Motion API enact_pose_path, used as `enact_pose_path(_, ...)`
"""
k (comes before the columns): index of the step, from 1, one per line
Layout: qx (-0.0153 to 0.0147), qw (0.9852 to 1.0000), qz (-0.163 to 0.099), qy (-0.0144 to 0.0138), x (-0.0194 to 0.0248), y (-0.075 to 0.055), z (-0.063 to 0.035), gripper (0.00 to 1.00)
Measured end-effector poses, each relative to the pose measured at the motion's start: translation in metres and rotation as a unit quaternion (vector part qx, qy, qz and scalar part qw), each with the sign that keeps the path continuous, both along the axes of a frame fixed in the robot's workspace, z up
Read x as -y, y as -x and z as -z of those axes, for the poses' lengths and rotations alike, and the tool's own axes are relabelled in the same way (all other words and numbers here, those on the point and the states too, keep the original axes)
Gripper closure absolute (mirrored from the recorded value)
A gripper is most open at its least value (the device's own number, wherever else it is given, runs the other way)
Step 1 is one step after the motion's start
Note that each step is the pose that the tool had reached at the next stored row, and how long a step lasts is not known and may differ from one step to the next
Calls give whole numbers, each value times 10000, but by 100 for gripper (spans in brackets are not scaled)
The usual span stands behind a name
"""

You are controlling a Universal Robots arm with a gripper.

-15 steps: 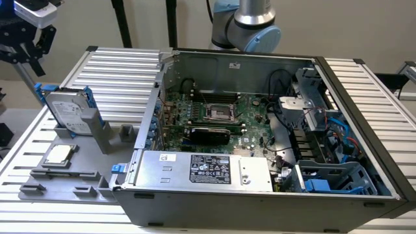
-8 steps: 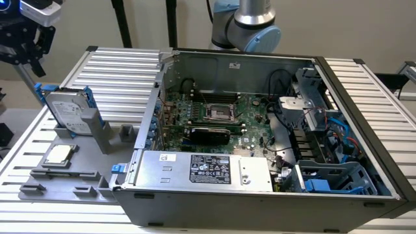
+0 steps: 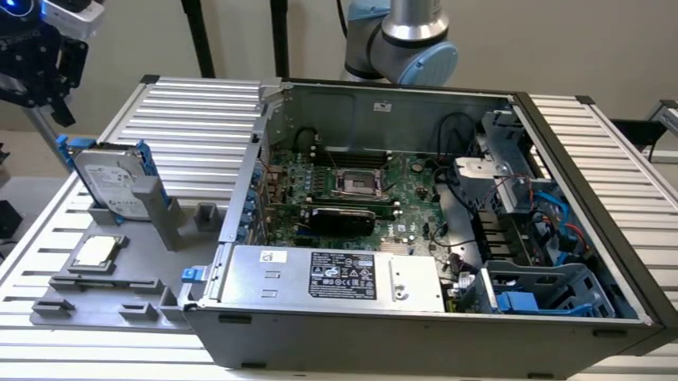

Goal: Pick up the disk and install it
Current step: 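Pick up the disk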

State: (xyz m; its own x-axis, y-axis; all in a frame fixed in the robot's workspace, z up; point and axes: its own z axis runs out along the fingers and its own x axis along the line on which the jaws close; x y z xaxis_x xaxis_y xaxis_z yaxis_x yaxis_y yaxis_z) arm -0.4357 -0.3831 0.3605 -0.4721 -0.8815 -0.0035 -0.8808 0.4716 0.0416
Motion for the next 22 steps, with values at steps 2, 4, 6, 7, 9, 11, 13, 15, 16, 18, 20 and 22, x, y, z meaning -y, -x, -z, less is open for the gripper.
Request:
enact_pose_path(2,0,9998,-175,0,0,-1,4,89)
enact_pose_path(4,0,9994,-350,0,0,-2,8,89)
enact_pose_path(6,0,9986,-524,0,0,-4,11,89)
enact_pose_path(7,0,9981,-609,0,1,-4,13,89)
enact_pose_path(9,0,9969,-782,0,0,-4,16,89)
enact_pose_path(11,0,9954,-954,0,0,-6,20,89)
enact_pose_path(13,0,9936,-1133,0,0,-7,24,89)
enact_pose_path(15,0,9915,-1300,0,0,-8,27,89)
enact_pose_path(16,0,9903,-1386,0,0,-9,28,89)
enact_pose_path(18,0,9879,-1548,0,0,-11,31,89)
enact_pose_path(20,0,9854,-1701,0,-1,-15,33,89)
enact_pose_path(22,-1,9830,-1837,0,0,-23,34,89)
